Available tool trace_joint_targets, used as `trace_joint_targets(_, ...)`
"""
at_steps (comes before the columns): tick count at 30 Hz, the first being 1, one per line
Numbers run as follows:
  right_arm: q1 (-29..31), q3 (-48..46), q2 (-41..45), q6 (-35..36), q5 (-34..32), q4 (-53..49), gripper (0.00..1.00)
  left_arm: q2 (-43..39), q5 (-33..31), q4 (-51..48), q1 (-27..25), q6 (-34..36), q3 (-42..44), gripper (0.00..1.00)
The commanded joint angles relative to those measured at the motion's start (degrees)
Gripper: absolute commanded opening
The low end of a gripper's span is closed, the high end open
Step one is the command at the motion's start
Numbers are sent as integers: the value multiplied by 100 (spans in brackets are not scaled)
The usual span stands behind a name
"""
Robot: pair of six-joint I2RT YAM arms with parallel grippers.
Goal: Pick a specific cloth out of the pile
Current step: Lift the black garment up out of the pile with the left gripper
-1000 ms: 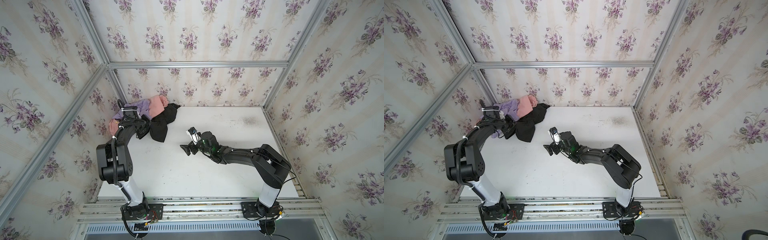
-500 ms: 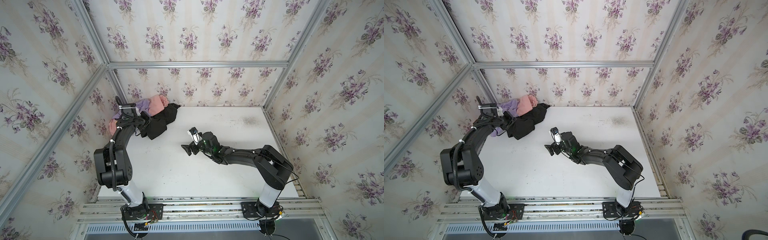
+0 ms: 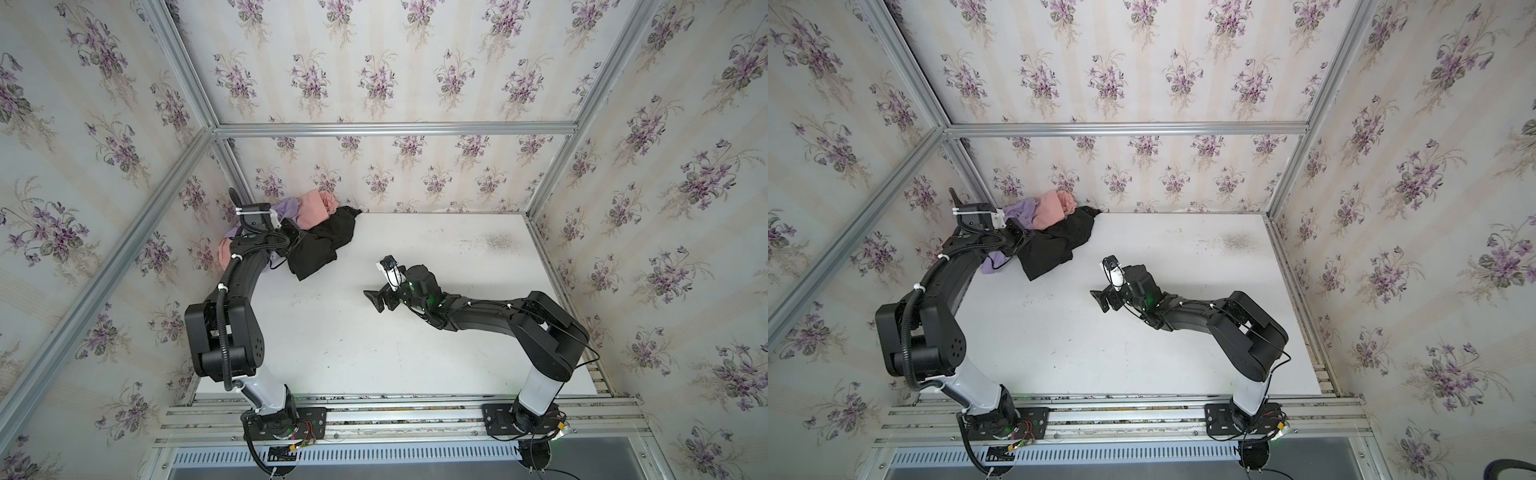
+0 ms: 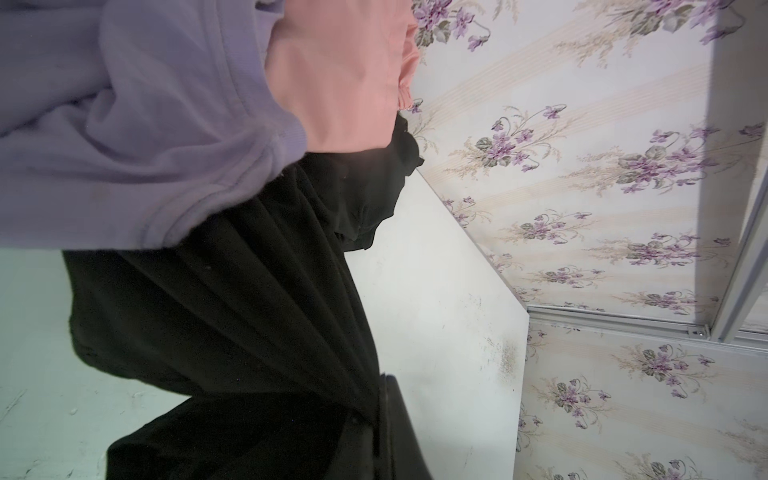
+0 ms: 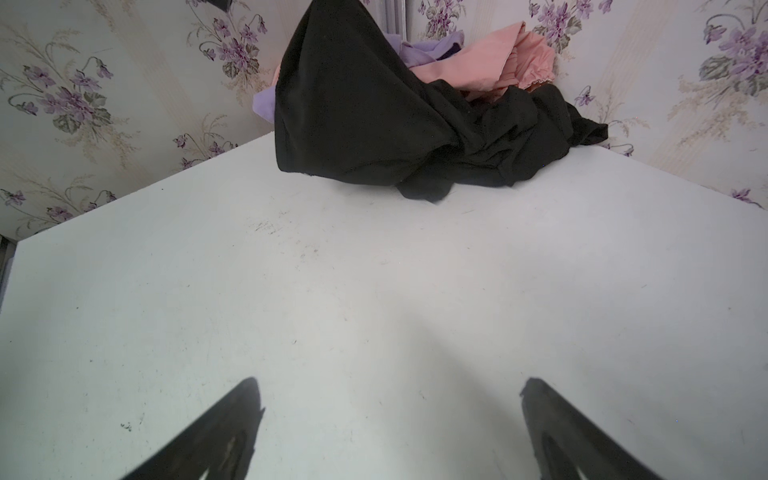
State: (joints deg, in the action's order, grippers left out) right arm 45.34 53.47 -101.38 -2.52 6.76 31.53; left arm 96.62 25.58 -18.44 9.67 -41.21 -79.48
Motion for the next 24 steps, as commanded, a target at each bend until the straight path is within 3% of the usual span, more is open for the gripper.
trace_joint_targets(1,13,-20,65,48,-39,178,100,-125,271,164,-15,-87,-108,0)
trace_joint_targets(24,25,-51,161,42,-77,180,100,-474,513,165,-290,-218,-414,0)
